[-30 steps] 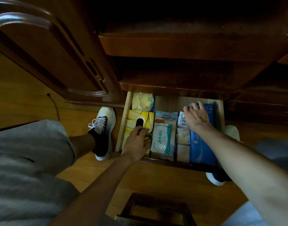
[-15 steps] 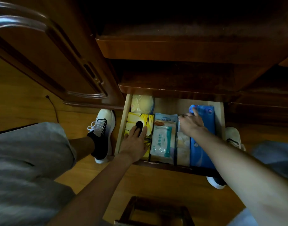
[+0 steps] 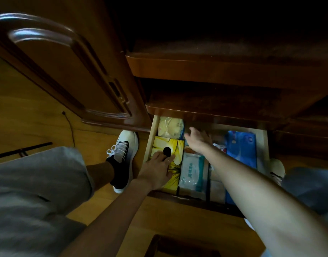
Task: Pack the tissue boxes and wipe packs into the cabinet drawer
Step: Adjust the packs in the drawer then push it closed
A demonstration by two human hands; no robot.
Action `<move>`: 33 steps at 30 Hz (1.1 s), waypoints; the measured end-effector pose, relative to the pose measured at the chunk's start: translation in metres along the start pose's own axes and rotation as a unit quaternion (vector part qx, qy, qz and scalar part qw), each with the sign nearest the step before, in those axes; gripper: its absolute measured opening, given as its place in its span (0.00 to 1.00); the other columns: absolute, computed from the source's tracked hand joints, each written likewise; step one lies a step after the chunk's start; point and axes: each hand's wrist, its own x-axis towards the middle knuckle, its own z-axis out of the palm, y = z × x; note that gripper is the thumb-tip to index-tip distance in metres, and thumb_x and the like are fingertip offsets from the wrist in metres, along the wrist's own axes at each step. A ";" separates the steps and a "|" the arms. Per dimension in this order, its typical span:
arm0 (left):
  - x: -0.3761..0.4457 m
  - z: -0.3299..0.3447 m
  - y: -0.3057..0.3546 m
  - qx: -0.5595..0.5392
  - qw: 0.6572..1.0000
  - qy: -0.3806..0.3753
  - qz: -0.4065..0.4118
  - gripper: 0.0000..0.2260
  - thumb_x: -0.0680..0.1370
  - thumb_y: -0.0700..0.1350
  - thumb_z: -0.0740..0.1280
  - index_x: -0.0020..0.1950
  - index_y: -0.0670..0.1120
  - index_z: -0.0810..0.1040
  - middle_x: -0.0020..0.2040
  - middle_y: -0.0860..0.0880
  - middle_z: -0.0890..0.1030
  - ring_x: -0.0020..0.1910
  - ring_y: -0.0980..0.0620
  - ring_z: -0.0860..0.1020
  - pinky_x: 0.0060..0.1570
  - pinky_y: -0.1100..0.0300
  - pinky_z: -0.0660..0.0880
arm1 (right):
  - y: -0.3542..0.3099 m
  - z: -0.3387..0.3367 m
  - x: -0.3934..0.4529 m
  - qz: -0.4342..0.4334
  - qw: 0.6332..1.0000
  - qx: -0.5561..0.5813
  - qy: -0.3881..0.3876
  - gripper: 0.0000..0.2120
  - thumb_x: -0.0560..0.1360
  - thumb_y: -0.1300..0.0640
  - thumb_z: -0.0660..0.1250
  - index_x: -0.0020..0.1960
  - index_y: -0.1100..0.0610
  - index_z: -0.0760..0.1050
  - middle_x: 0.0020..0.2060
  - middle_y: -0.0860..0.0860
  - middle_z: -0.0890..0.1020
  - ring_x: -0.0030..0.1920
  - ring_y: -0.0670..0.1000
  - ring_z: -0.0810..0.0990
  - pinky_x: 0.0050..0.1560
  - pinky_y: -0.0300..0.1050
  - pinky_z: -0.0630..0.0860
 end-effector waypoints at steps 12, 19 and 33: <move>0.000 0.006 -0.005 -0.010 0.996 0.083 0.003 0.25 0.78 0.50 0.62 0.75 0.52 0.67 0.66 0.49 0.75 0.74 0.49 0.63 0.54 0.49 0.79 | -0.058 0.033 0.048 0.074 0.974 0.213 -0.021 0.07 0.79 0.54 0.66 0.52 0.57 0.74 0.50 0.55 0.81 0.43 0.53 0.79 0.41 0.45 0.75; 0.010 0.002 -0.008 -0.099 0.982 0.160 -0.031 0.17 0.78 0.48 0.64 0.68 0.53 0.75 0.65 0.53 0.75 0.64 0.51 0.72 0.42 0.57 0.76 | -0.043 0.026 0.055 0.122 0.934 0.329 -0.068 0.20 0.76 0.48 0.73 0.62 0.57 0.73 0.66 0.58 0.76 0.53 0.53 0.78 0.52 0.46 0.71; 0.024 -0.023 0.016 -0.370 0.887 0.243 -0.130 0.10 0.80 0.48 0.66 0.61 0.52 0.78 0.53 0.54 0.81 0.49 0.57 0.80 0.47 0.57 0.78 | 0.053 -0.033 -0.009 0.202 0.806 0.557 0.010 0.11 0.78 0.48 0.70 0.51 0.56 0.79 0.42 0.53 0.86 0.40 0.52 0.85 0.36 0.47 0.81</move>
